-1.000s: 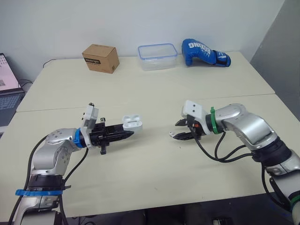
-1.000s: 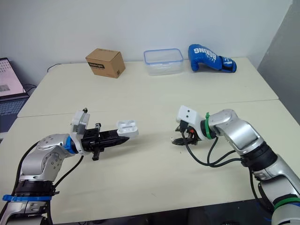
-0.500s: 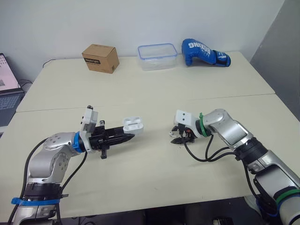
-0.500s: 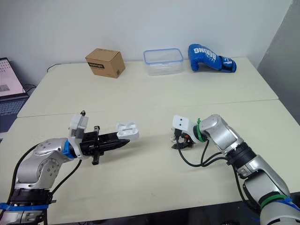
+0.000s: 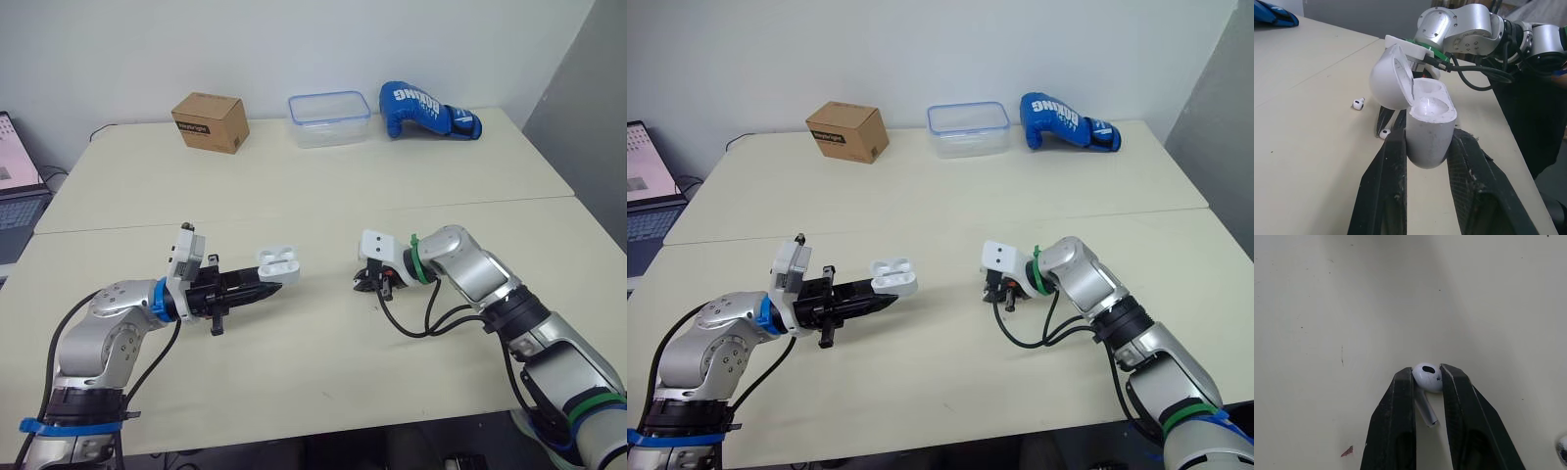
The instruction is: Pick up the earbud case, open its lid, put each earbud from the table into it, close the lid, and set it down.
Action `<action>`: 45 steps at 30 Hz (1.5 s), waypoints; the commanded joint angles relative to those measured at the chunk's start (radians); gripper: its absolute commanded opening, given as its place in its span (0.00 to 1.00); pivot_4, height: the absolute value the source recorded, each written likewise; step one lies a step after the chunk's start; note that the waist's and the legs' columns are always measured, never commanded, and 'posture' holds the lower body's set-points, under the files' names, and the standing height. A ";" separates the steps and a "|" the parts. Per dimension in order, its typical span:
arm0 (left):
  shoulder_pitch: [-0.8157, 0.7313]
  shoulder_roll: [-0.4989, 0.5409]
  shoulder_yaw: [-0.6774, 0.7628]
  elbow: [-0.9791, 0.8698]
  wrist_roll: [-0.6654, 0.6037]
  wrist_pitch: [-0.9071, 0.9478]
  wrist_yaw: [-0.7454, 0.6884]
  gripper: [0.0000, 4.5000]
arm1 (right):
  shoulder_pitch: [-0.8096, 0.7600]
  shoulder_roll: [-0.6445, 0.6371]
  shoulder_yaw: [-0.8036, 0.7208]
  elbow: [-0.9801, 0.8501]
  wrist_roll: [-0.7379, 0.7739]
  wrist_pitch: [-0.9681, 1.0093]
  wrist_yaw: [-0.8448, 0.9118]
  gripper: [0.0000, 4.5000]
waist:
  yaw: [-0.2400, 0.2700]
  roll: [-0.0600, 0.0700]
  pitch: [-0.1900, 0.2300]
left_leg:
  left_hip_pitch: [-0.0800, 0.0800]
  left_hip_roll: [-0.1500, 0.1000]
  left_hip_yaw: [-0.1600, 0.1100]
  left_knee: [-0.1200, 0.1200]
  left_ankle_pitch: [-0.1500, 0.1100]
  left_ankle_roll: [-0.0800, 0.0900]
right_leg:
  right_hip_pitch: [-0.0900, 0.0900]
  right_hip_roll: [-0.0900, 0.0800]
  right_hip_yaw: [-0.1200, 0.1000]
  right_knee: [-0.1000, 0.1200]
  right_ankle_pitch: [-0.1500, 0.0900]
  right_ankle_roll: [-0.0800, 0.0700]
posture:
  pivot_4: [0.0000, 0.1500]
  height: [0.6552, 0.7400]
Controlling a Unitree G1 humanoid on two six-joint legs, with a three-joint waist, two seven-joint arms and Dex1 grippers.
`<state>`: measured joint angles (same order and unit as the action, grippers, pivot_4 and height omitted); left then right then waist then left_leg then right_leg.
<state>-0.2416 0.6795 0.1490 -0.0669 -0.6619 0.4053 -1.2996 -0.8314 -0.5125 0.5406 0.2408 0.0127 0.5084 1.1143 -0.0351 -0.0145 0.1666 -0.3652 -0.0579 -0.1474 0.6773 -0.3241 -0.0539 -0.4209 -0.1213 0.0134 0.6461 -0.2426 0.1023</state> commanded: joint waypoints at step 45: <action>-0.110 -0.049 -0.068 0.025 0.018 -0.022 -0.012 0.18 | 0.195 -0.409 -0.109 -0.181 -0.103 -0.236 0.241 0.45 | 0.004 0.000 0.000 | 0.000 0.000 0.002 0.000 0.000 0.000 | 0.001 0.000 0.000 -0.001 0.000 0.000 | 1.00 0.89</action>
<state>-0.3352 0.6304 0.0756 -0.0316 -0.6395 0.4012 -1.3015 -0.6374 -0.9131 0.4341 0.0670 -0.0673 0.2788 1.3394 -0.0311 -0.0146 0.1667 -0.3652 -0.0578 -0.1452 0.6774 -0.3242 -0.0538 -0.4201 -0.1216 0.0139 0.6451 -0.2427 0.1024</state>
